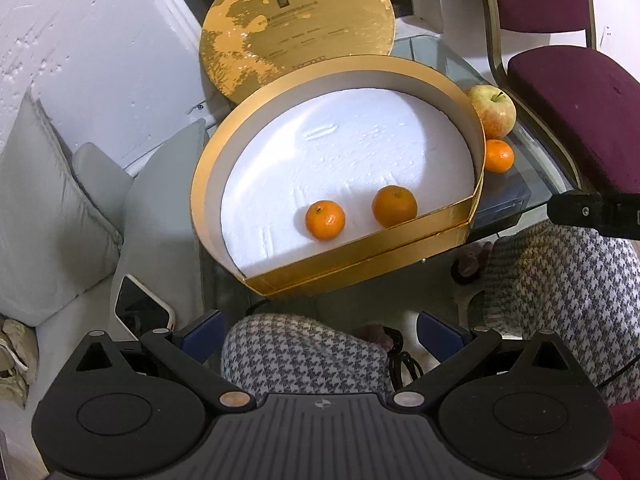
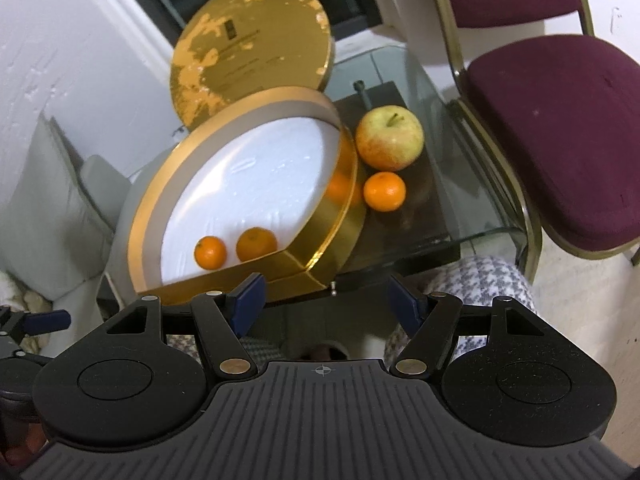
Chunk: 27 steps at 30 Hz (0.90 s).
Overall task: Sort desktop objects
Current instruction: 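Reach the right gripper to the last mandarin beside the apple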
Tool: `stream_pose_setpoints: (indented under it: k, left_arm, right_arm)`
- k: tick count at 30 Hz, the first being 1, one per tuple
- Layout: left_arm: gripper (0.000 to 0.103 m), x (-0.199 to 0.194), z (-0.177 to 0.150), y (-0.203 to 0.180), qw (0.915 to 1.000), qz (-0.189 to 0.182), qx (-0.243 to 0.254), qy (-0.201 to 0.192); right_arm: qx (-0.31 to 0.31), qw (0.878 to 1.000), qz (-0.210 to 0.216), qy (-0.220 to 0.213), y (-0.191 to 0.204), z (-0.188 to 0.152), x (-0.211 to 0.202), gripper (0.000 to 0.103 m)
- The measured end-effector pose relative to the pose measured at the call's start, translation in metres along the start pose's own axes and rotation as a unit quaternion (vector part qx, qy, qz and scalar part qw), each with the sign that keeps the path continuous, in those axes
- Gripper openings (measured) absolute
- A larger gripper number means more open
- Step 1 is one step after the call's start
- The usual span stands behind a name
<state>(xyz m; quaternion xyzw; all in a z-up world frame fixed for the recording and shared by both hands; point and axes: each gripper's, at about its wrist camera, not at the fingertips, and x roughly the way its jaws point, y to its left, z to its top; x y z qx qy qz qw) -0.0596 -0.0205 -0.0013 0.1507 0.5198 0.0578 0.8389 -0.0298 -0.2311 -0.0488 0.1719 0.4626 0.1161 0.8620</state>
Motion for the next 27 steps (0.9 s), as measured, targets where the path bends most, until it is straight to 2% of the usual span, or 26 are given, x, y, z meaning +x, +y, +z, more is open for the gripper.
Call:
stream_pose_setpoints:
  k: [15, 19, 24, 27]
  left_arm:
    - [0.102, 0.032, 0.029, -0.001, 0.9996, -0.001, -0.004, 0.028]
    - [0.102, 0.044, 0.037, 0.002, 0.9992, -0.003, -0.010, 0.039]
    - [0.102, 0.056, 0.051, 0.012, 0.9986, -0.001, -0.031, 0.042]
    - [0.102, 0.063, 0.058, 0.017, 0.9981, 0.000, -0.042, 0.046]
  right_arm:
    - [0.054, 0.998, -0.010, 0.021, -0.038, 0.015, 0.039, 0.071]
    - [0.063, 0.998, -0.006, 0.018, -0.046, 0.031, 0.060, 0.066]
    - [0.125, 0.992, 0.012, 0.026, -0.063, 0.059, 0.091, 0.063]
    - [0.151, 0.988, 0.009, 0.029, -0.068, 0.074, 0.111, 0.061]
